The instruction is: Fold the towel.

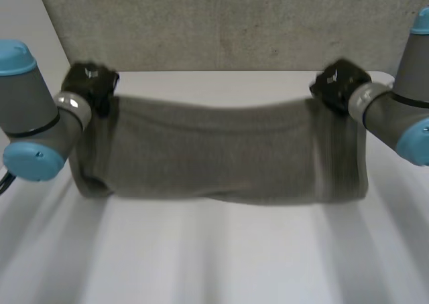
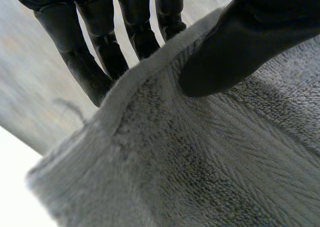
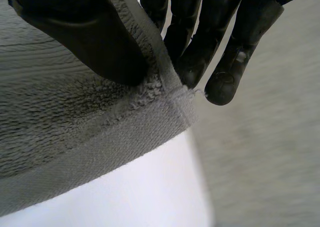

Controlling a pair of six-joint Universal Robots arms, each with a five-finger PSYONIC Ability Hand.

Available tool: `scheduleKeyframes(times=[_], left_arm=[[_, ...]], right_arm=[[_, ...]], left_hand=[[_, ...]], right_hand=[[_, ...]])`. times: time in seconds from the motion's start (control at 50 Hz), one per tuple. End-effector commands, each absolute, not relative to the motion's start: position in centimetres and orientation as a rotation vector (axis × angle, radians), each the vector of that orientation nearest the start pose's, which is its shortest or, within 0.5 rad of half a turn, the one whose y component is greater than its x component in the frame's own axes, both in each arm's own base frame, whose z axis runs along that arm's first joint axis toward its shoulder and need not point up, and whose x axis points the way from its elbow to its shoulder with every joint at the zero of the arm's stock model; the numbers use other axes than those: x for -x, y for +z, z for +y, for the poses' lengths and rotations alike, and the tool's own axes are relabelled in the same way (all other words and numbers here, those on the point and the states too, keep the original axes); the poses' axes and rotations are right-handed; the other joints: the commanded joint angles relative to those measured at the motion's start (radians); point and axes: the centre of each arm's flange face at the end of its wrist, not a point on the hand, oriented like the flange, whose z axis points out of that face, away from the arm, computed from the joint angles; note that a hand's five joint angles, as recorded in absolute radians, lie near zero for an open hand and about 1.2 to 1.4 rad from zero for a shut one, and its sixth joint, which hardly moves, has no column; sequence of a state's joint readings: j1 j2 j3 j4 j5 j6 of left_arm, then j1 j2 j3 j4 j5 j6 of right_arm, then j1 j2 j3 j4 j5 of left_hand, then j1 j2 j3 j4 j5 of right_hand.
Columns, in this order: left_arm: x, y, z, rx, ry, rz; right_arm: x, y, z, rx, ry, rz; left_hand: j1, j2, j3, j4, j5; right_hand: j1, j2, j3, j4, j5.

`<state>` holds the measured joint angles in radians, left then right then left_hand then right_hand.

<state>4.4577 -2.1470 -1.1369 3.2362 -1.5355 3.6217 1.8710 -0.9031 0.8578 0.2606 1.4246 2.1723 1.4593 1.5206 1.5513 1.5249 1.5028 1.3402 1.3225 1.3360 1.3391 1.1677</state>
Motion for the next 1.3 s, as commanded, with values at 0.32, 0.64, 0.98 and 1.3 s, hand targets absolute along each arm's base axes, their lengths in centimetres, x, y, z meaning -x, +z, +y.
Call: scheduleKeyframes(times=[0.32, 0.64, 0.98, 1.3], left_arm=[[23.3, 33.0, -39.1, -0.395, -2.633, 1.602], [22.8, 19.4, -33.8, -0.701, -2.2, 2.107], [20.7, 21.0, -25.5, -0.845, -2.119, 2.041], [18.8, 26.4, -23.4, -0.843, -2.275, 1.906]], right_arm=[[-26.6, 34.7, -36.7, 1.202, -2.756, 1.643], [-25.9, 21.1, -32.0, 1.509, -2.012, 2.031], [-19.6, 25.7, -26.8, 1.528, -2.011, 2.154], [-16.8, 31.2, -25.1, 1.415, -2.081, 2.07]], left_hand=[[-0.063, -0.124, -0.155, -0.129, -0.281], [-0.063, -0.124, -0.155, -0.129, -0.281], [-0.063, -0.124, -0.155, -0.129, -0.281], [-0.063, -0.124, -0.155, -0.129, -0.281]], right_hand=[[0.056, 0.074, 0.06, 0.057, 0.054], [0.056, 0.074, 0.06, 0.057, 0.054], [0.056, 0.074, 0.06, 0.057, 0.054], [0.056, 0.074, 0.06, 0.057, 0.054]])
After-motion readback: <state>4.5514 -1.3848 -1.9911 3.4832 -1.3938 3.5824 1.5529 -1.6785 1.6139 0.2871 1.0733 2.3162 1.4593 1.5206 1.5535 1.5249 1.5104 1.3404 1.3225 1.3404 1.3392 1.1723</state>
